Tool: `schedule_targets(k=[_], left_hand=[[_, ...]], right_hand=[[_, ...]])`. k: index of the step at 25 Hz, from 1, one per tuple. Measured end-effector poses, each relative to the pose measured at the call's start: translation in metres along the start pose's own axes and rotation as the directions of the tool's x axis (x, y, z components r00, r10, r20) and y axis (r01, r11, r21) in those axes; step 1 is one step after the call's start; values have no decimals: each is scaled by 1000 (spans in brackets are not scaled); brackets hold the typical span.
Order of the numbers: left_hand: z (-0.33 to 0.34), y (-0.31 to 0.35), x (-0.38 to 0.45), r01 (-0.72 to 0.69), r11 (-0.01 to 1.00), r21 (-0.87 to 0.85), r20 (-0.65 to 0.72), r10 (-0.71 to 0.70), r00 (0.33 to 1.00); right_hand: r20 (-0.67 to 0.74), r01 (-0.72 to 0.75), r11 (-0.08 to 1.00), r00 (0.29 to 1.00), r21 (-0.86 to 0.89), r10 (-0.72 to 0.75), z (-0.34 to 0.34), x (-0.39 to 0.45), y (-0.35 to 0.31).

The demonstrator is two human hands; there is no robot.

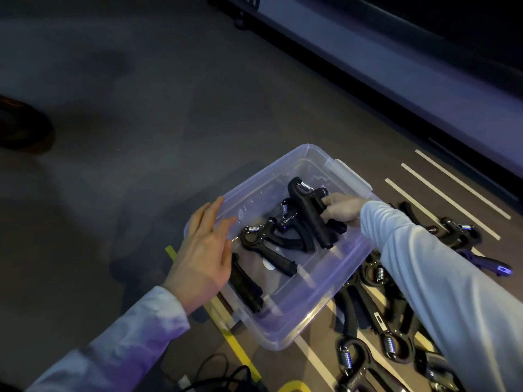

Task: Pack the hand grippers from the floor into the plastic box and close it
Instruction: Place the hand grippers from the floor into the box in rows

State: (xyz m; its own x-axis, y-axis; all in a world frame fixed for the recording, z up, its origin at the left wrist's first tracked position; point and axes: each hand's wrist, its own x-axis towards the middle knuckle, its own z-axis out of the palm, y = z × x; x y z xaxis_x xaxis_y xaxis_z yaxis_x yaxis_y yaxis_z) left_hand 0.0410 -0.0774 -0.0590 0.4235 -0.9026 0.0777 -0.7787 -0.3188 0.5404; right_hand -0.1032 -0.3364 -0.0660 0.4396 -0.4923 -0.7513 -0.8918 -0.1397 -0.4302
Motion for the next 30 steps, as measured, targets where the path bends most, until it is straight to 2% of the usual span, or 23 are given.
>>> schedule_targets(k=[11,16,21,24,26,30], left_hand=[[1,-2,1,-1,1000,30,-10,1,1000],[1,-1,0,17,1000,23,-2,-17,1000],[0,0,1,24,999,36,10,-25,1000],[0,0,0,16,1000,22,-1,-16,1000],[0,1,1,15,1000,17,4,-15,1000],[2,6,0,-24,994,110,-29,27,999]], right_hand=[[-95,13,1000,995,20,-11,1,-8,10],[-242,27,988,968,-155,-64,13,-9,5],[-304,-3,943,947,-333,-104,42,-5,-12],[-405,-71,938,911,-340,-78,62,6,-12],[-417,-114,933,908,-342,-41,72,9,-11],[-407,-37,955,909,-295,-90,79,-3,-21]])
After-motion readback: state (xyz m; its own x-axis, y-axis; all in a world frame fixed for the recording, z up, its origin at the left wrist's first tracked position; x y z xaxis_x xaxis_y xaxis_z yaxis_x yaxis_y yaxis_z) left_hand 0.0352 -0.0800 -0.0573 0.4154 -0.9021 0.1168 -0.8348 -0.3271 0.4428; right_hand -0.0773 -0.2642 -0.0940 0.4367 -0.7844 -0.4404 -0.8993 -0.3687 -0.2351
